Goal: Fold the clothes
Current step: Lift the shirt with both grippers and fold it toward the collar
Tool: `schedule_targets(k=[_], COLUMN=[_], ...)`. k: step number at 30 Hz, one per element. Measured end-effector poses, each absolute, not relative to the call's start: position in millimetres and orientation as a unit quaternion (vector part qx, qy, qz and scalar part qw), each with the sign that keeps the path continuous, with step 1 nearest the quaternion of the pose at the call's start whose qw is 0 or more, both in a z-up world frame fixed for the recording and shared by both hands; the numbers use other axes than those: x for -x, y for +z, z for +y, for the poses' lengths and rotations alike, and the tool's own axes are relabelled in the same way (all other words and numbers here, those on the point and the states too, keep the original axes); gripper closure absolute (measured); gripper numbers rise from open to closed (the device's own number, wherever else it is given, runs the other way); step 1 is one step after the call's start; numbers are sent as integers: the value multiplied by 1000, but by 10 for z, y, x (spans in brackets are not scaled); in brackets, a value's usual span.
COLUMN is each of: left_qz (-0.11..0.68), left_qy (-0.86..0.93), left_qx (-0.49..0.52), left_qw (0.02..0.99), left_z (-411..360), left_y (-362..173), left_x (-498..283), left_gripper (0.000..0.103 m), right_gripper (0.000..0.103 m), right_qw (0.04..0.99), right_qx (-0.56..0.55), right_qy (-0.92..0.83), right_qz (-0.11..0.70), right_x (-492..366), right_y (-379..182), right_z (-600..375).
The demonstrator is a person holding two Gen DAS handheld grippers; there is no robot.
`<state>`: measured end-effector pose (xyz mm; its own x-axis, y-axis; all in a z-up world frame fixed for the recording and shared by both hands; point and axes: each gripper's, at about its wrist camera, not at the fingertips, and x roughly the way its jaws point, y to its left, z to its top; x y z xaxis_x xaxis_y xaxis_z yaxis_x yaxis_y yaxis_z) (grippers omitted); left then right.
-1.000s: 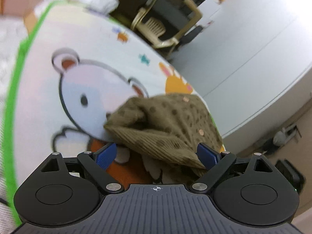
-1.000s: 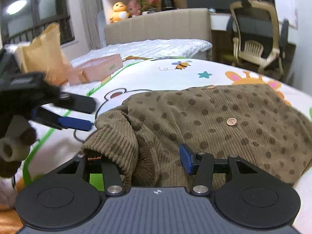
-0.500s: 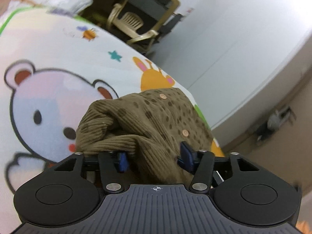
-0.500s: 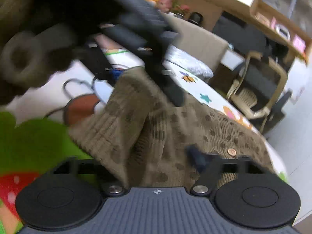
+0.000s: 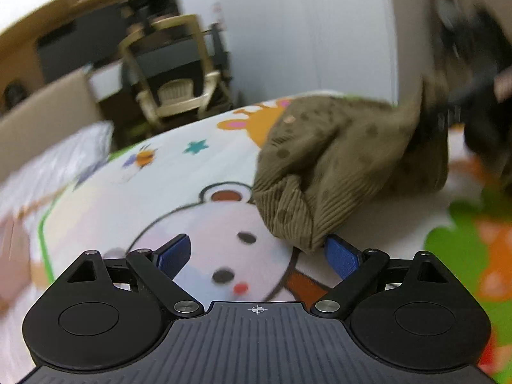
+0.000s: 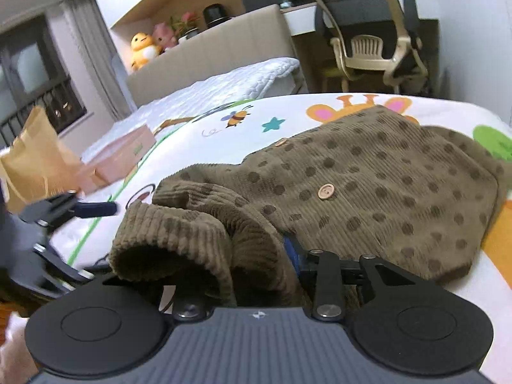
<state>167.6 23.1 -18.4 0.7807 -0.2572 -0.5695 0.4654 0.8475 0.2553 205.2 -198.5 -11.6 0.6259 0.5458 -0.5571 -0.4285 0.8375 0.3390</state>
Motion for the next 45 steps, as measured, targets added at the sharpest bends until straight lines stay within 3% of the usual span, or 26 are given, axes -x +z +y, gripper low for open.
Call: schedule_targets(k=[4, 8, 11, 13, 16, 19, 24, 32, 38, 45], left_qz=[209, 168, 148, 142, 138, 150, 173, 169, 161, 208], left_qy=[-220, -225, -230, -243, -257, -274, -298, -302, -311, -304], left_qx=[-290, -303, -291, -286, -284, -266, -216, -174, -146, -88], left_qw=[908, 911, 917, 916, 913, 912, 914, 922, 925, 926], left_z=[-110, -339, -457, -508, -562, -502, -331, -58, -370, -620], left_y=[-356, -431, -450, -444, -440, -420, -241, 339, 468, 356], left_x=[-1803, -1980, -2114, -2106, -2039, -1864, -1356, -752, -1627, -2618], left_gripper=[9, 10, 29, 54, 65, 69, 70, 69, 62, 37], right_gripper=[72, 72, 74, 83, 85, 87, 88, 89, 89, 86], right_qw=[899, 918, 923, 921, 908, 895, 879, 875, 914, 918], right_qx=[-94, -7, 70, 129, 174, 199, 173, 144, 127, 64], right_qy=[265, 256, 256, 255, 270, 288, 337, 397, 315, 255], right_qz=[335, 303, 280, 263, 267, 276, 291, 236, 223, 297], right_x=[-2098, -2049, -1932, -1816, -1664, -1460, -1046, -684, -1381, -2403], right_y=[-96, -86, -69, -52, -14, 27, 240, 820, 826, 344], right_z=[-2083, -1995, -1858, -1763, -1667, -1596, -1589, -1750, -2127, -2637])
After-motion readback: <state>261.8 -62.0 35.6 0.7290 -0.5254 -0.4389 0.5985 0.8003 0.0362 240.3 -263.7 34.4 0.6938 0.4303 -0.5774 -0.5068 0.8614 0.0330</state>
